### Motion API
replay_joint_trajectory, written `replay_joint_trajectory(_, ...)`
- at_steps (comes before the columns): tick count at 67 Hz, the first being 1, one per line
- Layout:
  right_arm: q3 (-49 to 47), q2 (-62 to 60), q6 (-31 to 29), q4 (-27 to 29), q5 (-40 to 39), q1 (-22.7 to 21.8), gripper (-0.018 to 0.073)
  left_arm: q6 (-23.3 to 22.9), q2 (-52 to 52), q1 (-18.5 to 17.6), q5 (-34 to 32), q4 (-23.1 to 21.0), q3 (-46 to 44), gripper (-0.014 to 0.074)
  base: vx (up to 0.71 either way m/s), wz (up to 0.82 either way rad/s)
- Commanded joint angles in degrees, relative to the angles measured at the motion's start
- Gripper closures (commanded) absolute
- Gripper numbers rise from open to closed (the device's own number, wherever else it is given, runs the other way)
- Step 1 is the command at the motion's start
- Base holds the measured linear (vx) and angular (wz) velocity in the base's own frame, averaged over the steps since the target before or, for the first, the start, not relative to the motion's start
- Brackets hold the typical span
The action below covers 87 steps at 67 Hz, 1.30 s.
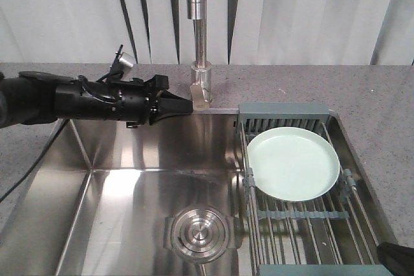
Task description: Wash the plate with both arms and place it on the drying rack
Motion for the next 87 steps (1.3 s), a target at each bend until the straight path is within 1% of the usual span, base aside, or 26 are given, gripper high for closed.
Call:
replay_joint_trajectory(1, -1.6, 0.3, -0.4, 0.2, -3.3, -0.2, 0.0564, 0.1, 0.0, -1.5, 3.0, -5.4, -4.0, 0.0603, 0.0, 0.0)
replay_joint_trajectory(4, -1.6, 0.3, -0.4, 0.2, -3.3, -0.2, 0.0564, 0.1, 1.1, -2.0, 2.5, -5.8, -5.2, 0.0603, 0.0, 0.0)
replay_joint_trajectory(18, -1.6, 0.3, -0.4, 0.2, -3.3, -0.2, 0.0564, -1.4, 6.5, -2.0, 2.5, -9.5, -11.4, 0.0603, 0.0, 0.0)
replay_joint_trajectory(36, -1.6, 0.3, -0.4, 0.2, -3.3, -0.2, 0.0564, -6.2, 12.6, -2.0, 2.7, -9.6, -20.0, 0.0603, 0.0, 0.0)
replay_joint_trajectory(50, -1.6, 0.3, -0.4, 0.2, -3.3, -0.2, 0.0564, -6.3, 14.1, -2.0, 1.6, -9.6, -24.1, 0.0603, 0.0, 0.0)
replay_joint_trajectory(63, -1.6, 0.3, -0.4, 0.2, -3.3, -0.2, 0.0564, -6.3, 14.2, -2.0, -2.6, -9.6, -26.2, 0.0603, 0.0, 0.0)
replay_joint_trajectory(69, -1.6, 0.3, -0.4, 0.2, -3.3, -0.2, 0.0564, -6.3, 14.2, -2.0, -3.3, -9.6, -26.8, 0.0603, 0.0, 0.0)
replay_joint_trajectory(80, -1.6, 0.3, -0.4, 0.2, -3.3, -0.2, 0.0564, -6.3, 14.2, -2.0, -2.6, -9.6, -26.8, 0.0603, 0.0, 0.0)
replay_joint_trajectory(87, -1.6, 0.3, -0.4, 0.2, -3.3, -0.2, 0.0564, -6.3, 14.1, -2.0, -0.1, -9.6, -26.8, 0.0603, 0.0, 0.0)
